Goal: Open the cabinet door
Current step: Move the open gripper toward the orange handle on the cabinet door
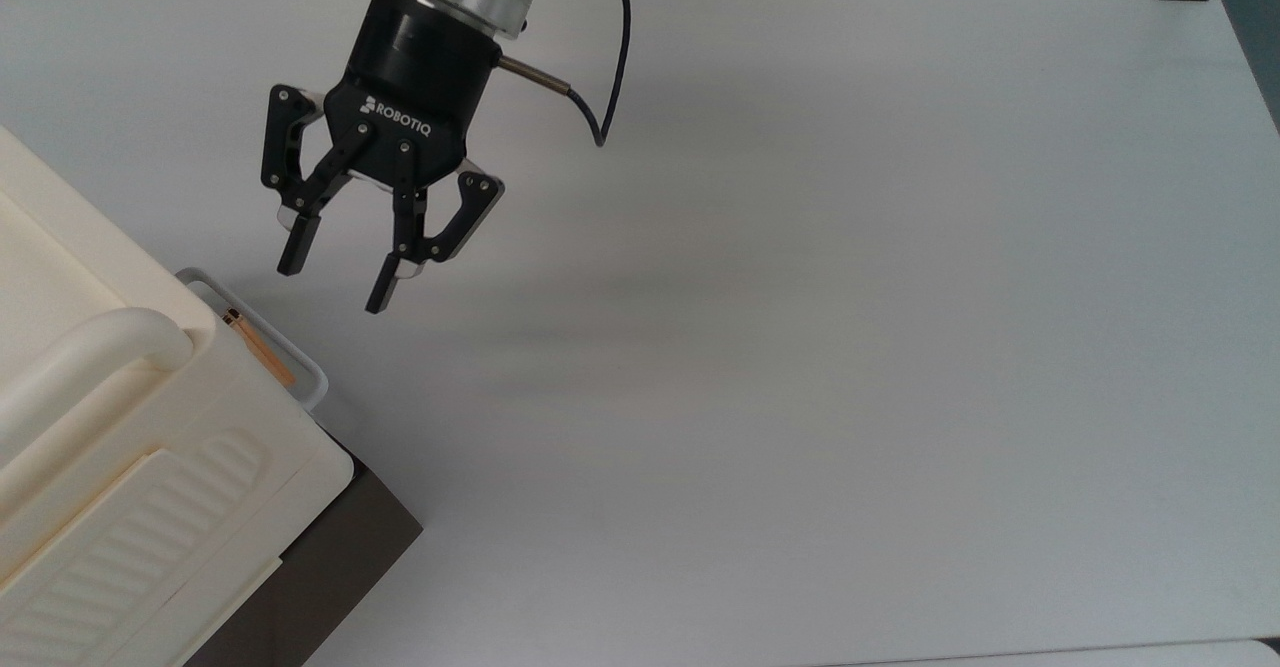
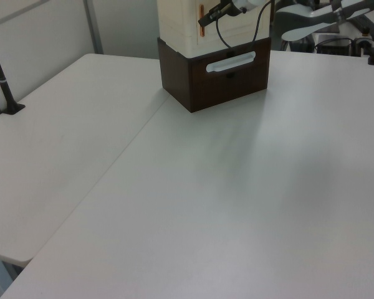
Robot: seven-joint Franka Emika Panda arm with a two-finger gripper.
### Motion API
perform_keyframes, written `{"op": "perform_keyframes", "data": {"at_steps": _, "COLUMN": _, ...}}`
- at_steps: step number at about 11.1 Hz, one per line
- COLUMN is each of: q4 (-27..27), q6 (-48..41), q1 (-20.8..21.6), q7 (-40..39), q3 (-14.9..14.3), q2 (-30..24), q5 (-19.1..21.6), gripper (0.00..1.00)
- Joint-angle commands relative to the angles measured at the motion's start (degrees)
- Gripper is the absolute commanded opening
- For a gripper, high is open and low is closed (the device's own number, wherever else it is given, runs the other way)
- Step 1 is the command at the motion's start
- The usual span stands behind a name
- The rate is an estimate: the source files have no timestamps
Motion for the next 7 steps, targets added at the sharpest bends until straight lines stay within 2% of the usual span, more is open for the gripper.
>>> {"op": "perform_keyframes", "data": {"at_steps": 1, "q4": 2.9, "q6": 3.6, "q1": -1.9, "q7": 6.2, "q3": -0.5, "q2": 1.6, "q5": -2.3, "gripper": 0.51}}
{"op": "perform_keyframes", "data": {"at_steps": 4, "q4": 4.9, "q6": 7.4, "q1": -3.5, "q7": 14.5, "q3": -0.5, "q2": 4.0, "q5": -2.1, "gripper": 0.50}}
{"op": "perform_keyframes", "data": {"at_steps": 6, "q4": 5.4, "q6": 7.4, "q1": -3.4, "q7": 15.7, "q3": -0.5, "q2": 4.6, "q5": -2.2, "gripper": 0.49}}
{"op": "perform_keyframes", "data": {"at_steps": 7, "q4": 5.8, "q6": 7.4, "q1": -3.4, "q7": 15.8, "q3": -0.5, "q2": 4.7, "q5": -2.2, "gripper": 0.45}}
